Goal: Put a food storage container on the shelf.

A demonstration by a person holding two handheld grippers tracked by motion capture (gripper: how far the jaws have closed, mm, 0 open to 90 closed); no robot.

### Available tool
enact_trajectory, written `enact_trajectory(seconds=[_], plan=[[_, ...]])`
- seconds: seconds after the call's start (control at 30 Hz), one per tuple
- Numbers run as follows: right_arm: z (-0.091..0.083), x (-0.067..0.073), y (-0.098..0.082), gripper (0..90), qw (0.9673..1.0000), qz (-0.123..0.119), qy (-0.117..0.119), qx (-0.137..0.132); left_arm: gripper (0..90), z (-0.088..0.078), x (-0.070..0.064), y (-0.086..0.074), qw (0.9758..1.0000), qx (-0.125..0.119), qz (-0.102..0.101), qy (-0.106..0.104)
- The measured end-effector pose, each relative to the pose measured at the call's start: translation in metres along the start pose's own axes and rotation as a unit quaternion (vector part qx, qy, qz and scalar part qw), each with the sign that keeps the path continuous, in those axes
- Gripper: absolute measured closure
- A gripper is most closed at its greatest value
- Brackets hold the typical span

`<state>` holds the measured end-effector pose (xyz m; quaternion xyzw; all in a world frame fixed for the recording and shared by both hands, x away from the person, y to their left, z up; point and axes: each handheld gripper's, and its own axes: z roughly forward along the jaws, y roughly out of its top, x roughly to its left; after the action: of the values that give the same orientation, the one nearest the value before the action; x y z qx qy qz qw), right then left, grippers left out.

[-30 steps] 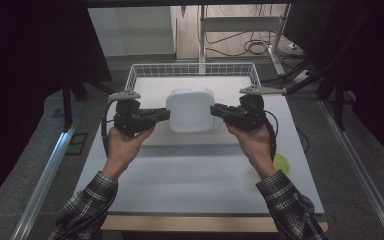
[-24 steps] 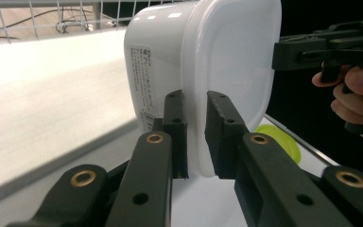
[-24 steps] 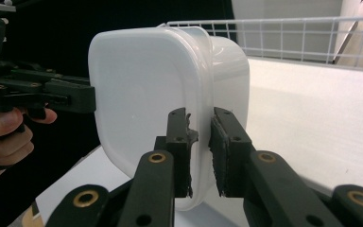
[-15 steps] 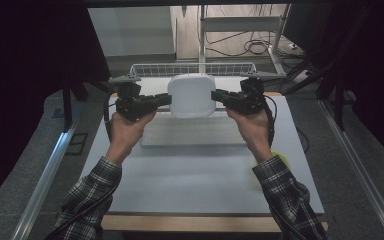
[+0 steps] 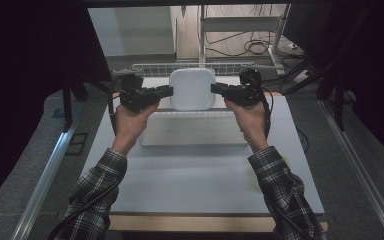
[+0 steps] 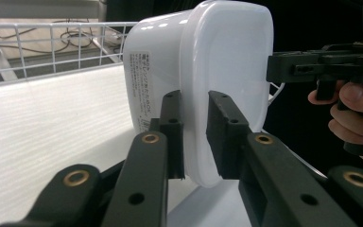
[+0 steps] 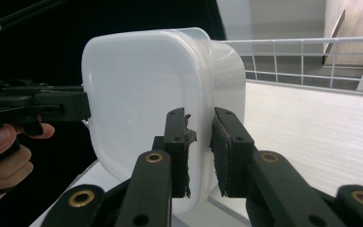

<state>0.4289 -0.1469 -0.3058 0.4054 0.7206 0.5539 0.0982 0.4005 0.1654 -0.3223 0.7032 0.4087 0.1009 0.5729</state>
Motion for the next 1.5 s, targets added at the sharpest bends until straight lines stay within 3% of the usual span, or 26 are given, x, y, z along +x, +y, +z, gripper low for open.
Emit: enact_trajectory(seconds=[0.23, 0.33, 0.5, 0.7, 1.07, 1.27, 1.5], plan=[[0.005, 0.001, 0.001, 67.9, 1.0000, -0.006, 0.001, -0.003, 61.5, 0.005, 0.001, -0.001, 0.9999, -0.014, 0.010, 0.003], [0.009, 0.002, 0.002, 65.4, 0.9997, -0.019, -0.009, 0.009, 58.2, 0.009, 0.003, -0.003, 0.9997, -0.017, 0.015, 0.010], [0.016, 0.002, -0.001, 63.2, 0.9994, -0.024, -0.021, 0.014, 57.9, 0.012, 0.005, -0.004, 0.9997, -0.016, 0.012, 0.017], [0.020, -0.001, -0.002, 61.3, 0.9996, -0.018, -0.019, 0.011, 58.2, 0.017, 0.009, -0.004, 0.9995, -0.013, 0.014, 0.024], [0.024, 0.000, 0.000, 56.3, 0.9988, -0.036, -0.034, 0.007, 54.5, 0.023, 0.012, -0.004, 0.9995, -0.003, 0.013, 0.029], [0.027, 0.002, 0.001, 52.7, 0.9977, -0.042, -0.054, 0.002, 49.3, 0.026, 0.013, 0.000, 0.9994, -0.001, 0.010, 0.034], [0.030, 0.002, 0.001, 51.1, 0.9974, -0.040, -0.060, -0.002, 42.3, 0.029, 0.016, 0.003, 0.9989, -0.002, 0.004, 0.046]])
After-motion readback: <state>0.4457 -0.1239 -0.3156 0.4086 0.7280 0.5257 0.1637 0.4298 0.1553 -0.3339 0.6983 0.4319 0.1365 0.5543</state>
